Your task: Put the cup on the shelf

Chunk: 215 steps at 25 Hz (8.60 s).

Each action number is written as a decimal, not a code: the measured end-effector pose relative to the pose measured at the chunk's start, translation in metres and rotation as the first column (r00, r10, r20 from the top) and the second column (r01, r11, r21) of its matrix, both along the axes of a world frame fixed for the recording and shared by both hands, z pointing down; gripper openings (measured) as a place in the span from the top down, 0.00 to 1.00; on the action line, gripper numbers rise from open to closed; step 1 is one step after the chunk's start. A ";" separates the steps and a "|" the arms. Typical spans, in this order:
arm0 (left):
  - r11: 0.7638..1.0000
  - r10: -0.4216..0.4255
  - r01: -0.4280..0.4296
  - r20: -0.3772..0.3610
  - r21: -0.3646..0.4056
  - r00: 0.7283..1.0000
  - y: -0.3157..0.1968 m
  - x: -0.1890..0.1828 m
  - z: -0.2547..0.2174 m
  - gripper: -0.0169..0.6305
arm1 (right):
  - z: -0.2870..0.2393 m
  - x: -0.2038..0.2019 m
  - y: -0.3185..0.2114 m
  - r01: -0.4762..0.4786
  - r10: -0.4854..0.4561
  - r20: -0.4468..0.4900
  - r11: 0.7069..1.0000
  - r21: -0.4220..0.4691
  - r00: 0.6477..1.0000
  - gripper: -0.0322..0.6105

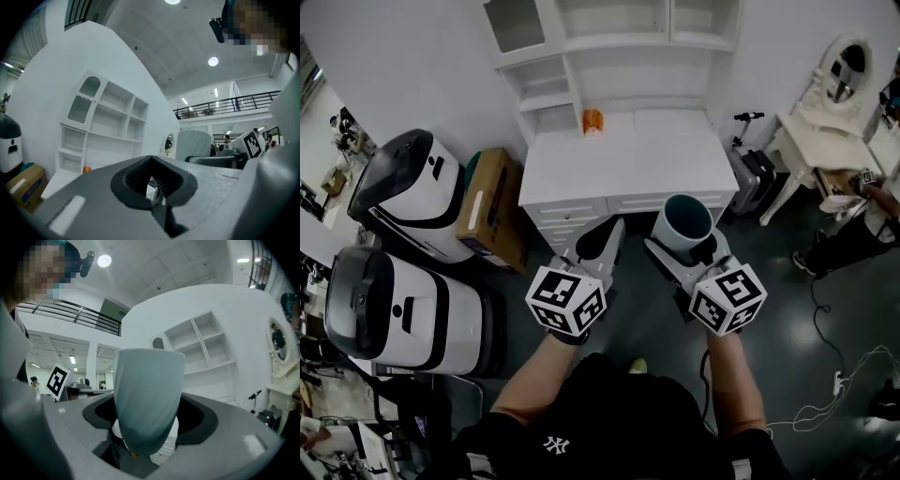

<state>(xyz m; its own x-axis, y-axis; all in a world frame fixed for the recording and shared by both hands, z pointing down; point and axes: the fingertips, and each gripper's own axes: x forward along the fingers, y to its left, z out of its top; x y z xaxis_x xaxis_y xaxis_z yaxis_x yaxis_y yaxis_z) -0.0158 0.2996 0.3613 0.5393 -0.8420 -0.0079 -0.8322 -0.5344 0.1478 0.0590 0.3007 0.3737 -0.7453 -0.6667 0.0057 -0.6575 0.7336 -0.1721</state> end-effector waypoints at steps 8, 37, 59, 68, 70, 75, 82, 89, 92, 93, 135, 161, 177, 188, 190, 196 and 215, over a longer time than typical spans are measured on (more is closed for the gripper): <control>1.000 0.000 0.000 0.006 -0.016 1.000 -0.034 0.005 0.004 0.97 | 0.005 0.007 -0.038 -0.007 0.007 0.008 1.000 -0.021 1.000 0.35; 0.989 0.148 -0.148 -0.036 0.003 0.988 -0.332 -0.058 0.014 0.97 | 0.010 -0.071 -0.332 -0.145 0.143 -0.073 0.989 -0.026 0.987 0.35; 1.000 -0.019 0.020 -0.010 0.014 1.000 -0.590 -0.018 -0.002 0.97 | -0.003 -0.031 -0.601 0.001 -0.003 -0.107 1.000 -0.023 0.994 0.35; 0.998 -0.055 0.055 -0.002 0.003 0.998 -0.639 -0.010 -0.002 0.97 | -0.010 -0.026 -0.650 0.041 -0.043 -0.104 0.999 -0.016 0.994 0.35; 0.999 -0.053 0.053 0.000 0.009 0.999 -0.645 -0.012 -0.006 0.97 | -0.013 -0.029 -0.656 0.040 -0.041 -0.106 0.999 -0.013 0.994 0.35; 0.999 -0.019 0.019 0.005 0.035 1.000 -0.656 -0.019 -0.019 0.97 | -0.027 -0.039 -0.669 0.012 -0.010 -0.118 1.000 0.017 0.993 0.35; 0.997 0.051 -0.051 0.003 0.057 0.999 -0.671 -0.023 -0.039 0.97 | -0.061 -0.045 -0.701 -0.080 0.087 -0.144 0.995 0.055 0.986 0.35; 0.993 0.083 -0.082 -0.007 0.080 0.997 -0.684 -0.026 -0.048 0.97 | -0.081 -0.049 -0.739 -0.193 0.208 -0.165 0.976 0.099 0.964 0.35; 0.993 0.093 -0.091 -0.015 0.074 0.996 -0.694 -0.027 -0.047 0.97 | -0.089 -0.051 -0.756 -0.225 0.243 -0.164 0.967 0.119 0.956 0.35; 0.993 0.094 -0.093 -0.018 0.073 0.995 -0.698 -0.028 -0.047 0.97 | -0.091 -0.052 -0.762 -0.235 0.253 -0.160 0.964 0.121 0.954 0.35; 0.994 0.107 -0.104 -0.067 0.039 0.992 -0.734 -0.051 -0.034 0.97 | -0.064 -0.082 -0.847 -0.345 0.346 -0.304 0.937 0.060 0.888 0.33; 0.997 0.069 -0.068 -0.013 0.036 0.998 -0.702 -0.039 -0.035 0.97 | -0.051 -0.053 -0.760 -0.277 0.277 -0.186 0.961 0.025 0.943 0.39; 0.999 0.033 -0.033 0.032 0.020 0.999 -0.660 -0.038 -0.029 0.97 | -0.036 -0.048 -0.680 -0.173 0.175 -0.123 0.984 0.030 0.977 0.77; 0.999 0.036 -0.037 0.026 0.009 0.999 -0.629 -0.030 -0.023 0.97 | -0.033 -0.050 -0.645 -0.129 0.133 -0.082 0.991 0.043 0.988 0.90; 0.999 0.035 -0.035 0.020 0.008 0.999 -0.623 -0.029 -0.023 0.97 | -0.032 -0.048 -0.640 -0.124 0.127 -0.074 0.992 0.038 0.989 0.91; 0.999 0.032 -0.032 0.006 0.022 0.999 -0.612 -0.027 -0.030 0.97 | -0.036 -0.045 -0.629 -0.111 0.112 -0.042 0.993 0.038 0.993 0.91; 0.999 0.033 -0.033 -0.002 0.019 0.999 -0.612 -0.019 -0.028 0.97 | -0.032 -0.040 -0.626 -0.083 0.084 -0.031 0.996 0.019 0.996 0.92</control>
